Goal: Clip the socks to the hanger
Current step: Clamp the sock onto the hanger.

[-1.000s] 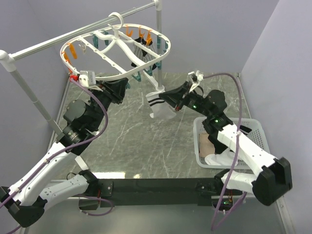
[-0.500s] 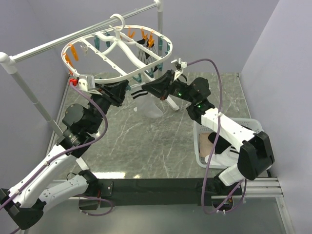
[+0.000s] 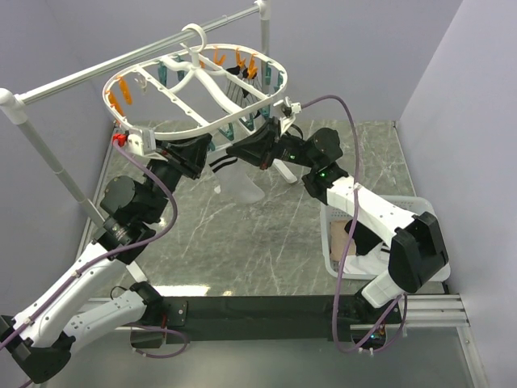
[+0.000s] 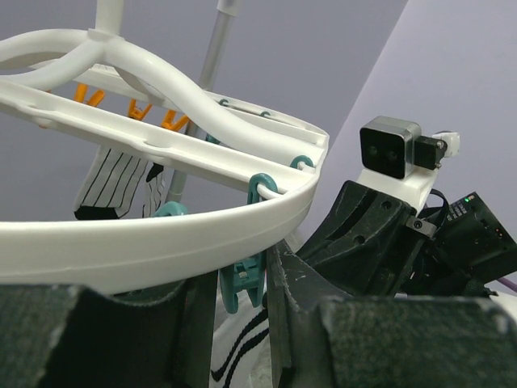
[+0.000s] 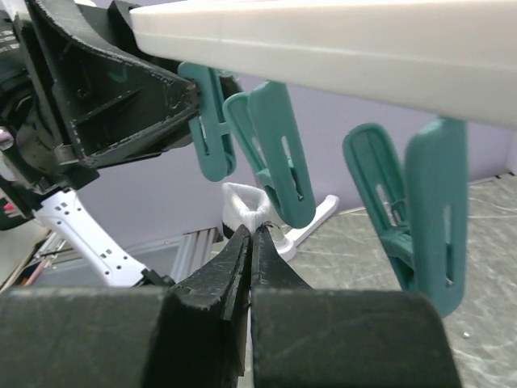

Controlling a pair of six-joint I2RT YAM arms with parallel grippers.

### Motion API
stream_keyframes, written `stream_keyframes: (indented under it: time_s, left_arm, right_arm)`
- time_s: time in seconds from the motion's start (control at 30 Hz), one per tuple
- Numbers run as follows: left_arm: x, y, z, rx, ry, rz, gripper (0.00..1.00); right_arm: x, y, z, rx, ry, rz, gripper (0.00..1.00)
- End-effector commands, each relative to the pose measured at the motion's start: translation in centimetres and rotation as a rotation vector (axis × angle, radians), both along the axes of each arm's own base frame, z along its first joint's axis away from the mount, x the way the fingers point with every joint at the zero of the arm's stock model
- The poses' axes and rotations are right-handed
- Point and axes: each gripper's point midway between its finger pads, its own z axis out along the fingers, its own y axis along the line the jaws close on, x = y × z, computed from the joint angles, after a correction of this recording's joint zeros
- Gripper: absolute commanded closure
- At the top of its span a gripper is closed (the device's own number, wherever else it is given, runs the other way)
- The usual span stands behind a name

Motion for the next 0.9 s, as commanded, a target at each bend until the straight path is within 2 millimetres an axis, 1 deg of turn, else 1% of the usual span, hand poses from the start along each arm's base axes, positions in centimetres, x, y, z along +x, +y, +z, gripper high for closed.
stream_keyframes:
  time_s: [0.0,0.07,0.17,0.33,0.7,0.87]
  left_arm:
    - [-1.2,-0.3,1.7,-0.013,-0.081,-0.048,0.73]
    - [-1.4,-0.4,1.8,-0.017,-0.090,-0.060,0.73]
    - [-1.5,-0.7,1.8,-0.015,-0.094,-0.073,0.73]
    - [-1.4,-0.7,1.8,-0.010,-0.090,-0.073,0.73]
    - [-1.7,-0.7,1.8,-0.009,-0.095,-0.083,0.73]
    - [-1.8,-0.9,1.7,-0.002,-0.094,-0.089,0.73]
  right_arm:
    - [-2.0,0.0,3.5,0.066,-0.099,0.043,1.00]
    - [-2.4,0.2,3.6,0.068,-0.104,0.044,1.00]
    - [-2.1,0.4,3.6,0.065,-0.102,0.041,1.00]
    - [-2.3,0.6,4.3,0.080,-0.107,0.053,1.00]
    - [-1.7,1.1,4.3,0.076,-0.100,0.043,1.00]
    - [-1.5,1.1,4.6,0.087,-0.103,0.036,1.00]
